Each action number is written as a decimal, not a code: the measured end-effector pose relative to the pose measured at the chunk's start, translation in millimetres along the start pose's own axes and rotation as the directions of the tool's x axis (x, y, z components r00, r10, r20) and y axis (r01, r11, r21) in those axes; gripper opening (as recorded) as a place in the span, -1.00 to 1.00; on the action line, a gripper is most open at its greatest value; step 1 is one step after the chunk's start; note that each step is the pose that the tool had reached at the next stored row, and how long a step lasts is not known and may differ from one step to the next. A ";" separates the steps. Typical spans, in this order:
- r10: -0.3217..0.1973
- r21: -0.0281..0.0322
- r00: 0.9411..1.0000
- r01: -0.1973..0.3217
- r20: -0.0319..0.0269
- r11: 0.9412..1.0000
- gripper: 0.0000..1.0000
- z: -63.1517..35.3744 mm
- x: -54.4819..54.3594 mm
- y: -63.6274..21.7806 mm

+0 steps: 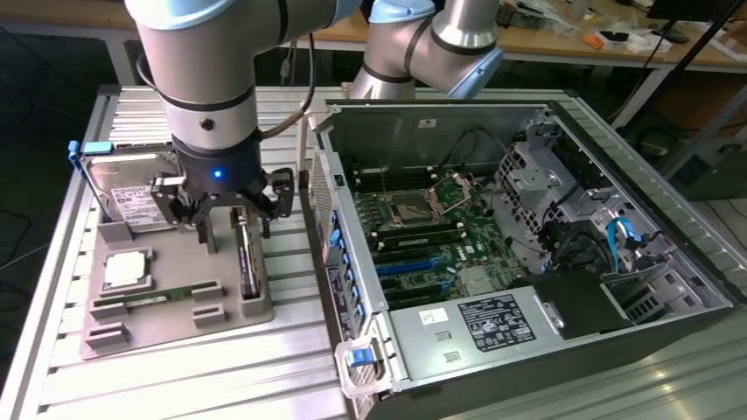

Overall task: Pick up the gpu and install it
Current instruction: 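Pick up the gpu and move the gpu toward the slot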

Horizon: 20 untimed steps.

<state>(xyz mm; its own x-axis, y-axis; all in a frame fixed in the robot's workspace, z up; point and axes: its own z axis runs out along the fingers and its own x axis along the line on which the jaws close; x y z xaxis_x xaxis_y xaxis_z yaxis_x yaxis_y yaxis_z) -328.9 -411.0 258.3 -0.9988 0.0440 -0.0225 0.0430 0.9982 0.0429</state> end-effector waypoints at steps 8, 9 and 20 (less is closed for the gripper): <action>-0.052 -0.001 0.999 0.052 -0.002 0.999 0.56 11.0 0.0 -1.7; -0.070 -0.002 0.998 0.070 -0.003 0.998 0.56 11.7 -0.1 -1.7; -0.118 -0.003 0.993 0.118 -0.005 0.993 0.56 16.1 0.0 -2.0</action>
<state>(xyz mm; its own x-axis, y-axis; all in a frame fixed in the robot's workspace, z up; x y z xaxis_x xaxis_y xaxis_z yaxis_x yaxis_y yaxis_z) -328.6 -412.3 242.2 -0.9970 -0.0740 -0.0224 -0.0749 0.9963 0.0427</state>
